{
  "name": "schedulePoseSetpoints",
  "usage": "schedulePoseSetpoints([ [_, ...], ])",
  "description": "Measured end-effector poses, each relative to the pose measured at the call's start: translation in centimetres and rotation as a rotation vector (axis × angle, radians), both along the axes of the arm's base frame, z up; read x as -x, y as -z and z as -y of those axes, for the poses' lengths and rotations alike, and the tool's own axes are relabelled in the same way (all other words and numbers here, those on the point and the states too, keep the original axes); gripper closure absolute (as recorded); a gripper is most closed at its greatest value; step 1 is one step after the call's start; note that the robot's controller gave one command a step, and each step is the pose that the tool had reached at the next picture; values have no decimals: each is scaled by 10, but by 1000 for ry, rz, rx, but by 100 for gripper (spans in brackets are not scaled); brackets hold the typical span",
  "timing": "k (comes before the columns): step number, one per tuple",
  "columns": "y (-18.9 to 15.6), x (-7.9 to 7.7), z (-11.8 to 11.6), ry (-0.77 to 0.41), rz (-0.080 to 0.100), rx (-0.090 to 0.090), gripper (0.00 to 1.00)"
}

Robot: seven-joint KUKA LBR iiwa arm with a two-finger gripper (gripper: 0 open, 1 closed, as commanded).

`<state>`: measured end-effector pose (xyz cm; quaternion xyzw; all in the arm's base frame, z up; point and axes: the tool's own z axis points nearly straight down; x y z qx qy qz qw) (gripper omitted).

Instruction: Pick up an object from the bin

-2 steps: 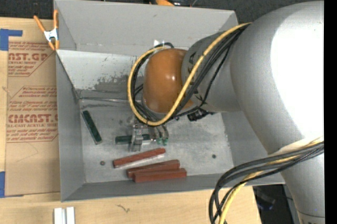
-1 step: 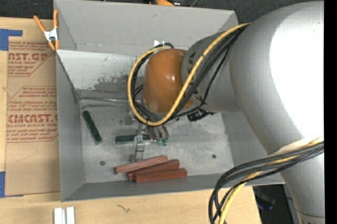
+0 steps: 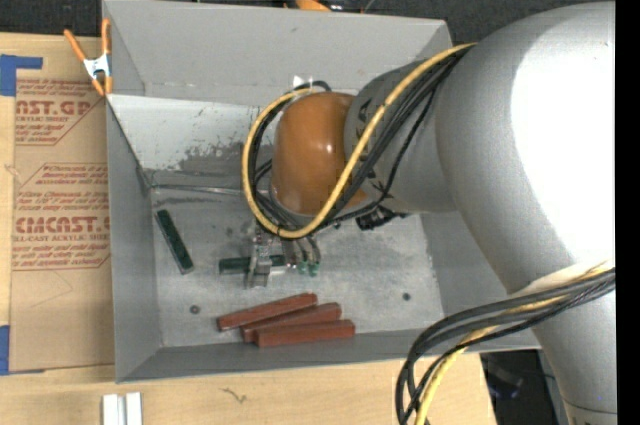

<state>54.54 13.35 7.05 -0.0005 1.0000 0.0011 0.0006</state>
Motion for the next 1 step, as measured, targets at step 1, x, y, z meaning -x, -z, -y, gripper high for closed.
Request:
schedulePoseSetpoints([
  [1,-150,0,-8,51,8,-2,100],
])
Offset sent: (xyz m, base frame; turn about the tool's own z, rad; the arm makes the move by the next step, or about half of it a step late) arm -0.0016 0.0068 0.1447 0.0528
